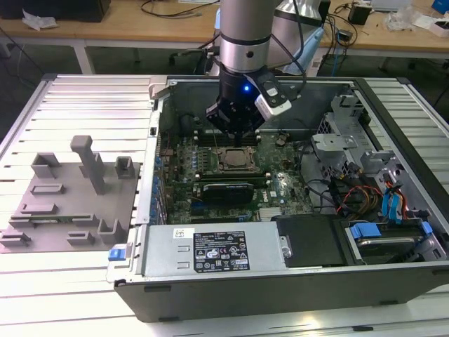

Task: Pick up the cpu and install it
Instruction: 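Install the first cpu locking lever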

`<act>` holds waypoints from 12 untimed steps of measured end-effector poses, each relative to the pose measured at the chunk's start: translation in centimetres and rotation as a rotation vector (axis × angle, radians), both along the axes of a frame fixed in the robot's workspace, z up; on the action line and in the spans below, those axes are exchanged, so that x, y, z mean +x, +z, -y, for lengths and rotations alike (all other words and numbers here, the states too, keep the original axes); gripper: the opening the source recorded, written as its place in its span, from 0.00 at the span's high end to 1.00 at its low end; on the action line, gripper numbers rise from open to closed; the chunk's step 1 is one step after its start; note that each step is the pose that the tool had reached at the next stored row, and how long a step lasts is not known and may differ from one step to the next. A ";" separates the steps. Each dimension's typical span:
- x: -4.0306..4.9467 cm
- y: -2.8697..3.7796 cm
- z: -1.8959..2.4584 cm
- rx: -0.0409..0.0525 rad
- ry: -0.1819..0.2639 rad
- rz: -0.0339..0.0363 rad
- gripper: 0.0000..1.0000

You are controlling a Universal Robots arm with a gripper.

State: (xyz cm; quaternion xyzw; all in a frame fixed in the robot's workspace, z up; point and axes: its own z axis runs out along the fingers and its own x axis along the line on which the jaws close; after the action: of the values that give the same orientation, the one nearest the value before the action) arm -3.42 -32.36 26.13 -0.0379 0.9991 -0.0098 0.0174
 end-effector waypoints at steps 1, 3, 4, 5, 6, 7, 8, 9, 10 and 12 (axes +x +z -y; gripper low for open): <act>0.00 0.24 0.00 0.0001 0.000 0.0000 0.89; 0.00 0.47 0.00 0.0001 0.000 0.0000 0.89; 0.01 0.48 0.00 0.0003 0.000 0.0001 0.89; 0.01 0.48 0.00 0.0003 0.000 0.0001 0.89; 0.01 0.49 0.00 0.0002 0.000 0.0001 0.89; 0.01 0.49 0.00 0.0002 0.000 0.0001 0.89; 0.01 0.49 0.00 0.0001 0.000 0.0000 0.89; 0.01 0.49 0.00 0.0001 0.000 0.0000 0.89; 0.01 0.49 0.00 0.0001 0.000 0.0000 0.89; -0.07 0.50 -0.02 0.0000 0.000 0.0000 0.89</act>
State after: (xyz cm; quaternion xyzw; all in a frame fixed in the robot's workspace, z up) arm -3.49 -32.34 26.63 -0.0379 0.9991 -0.0098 0.0174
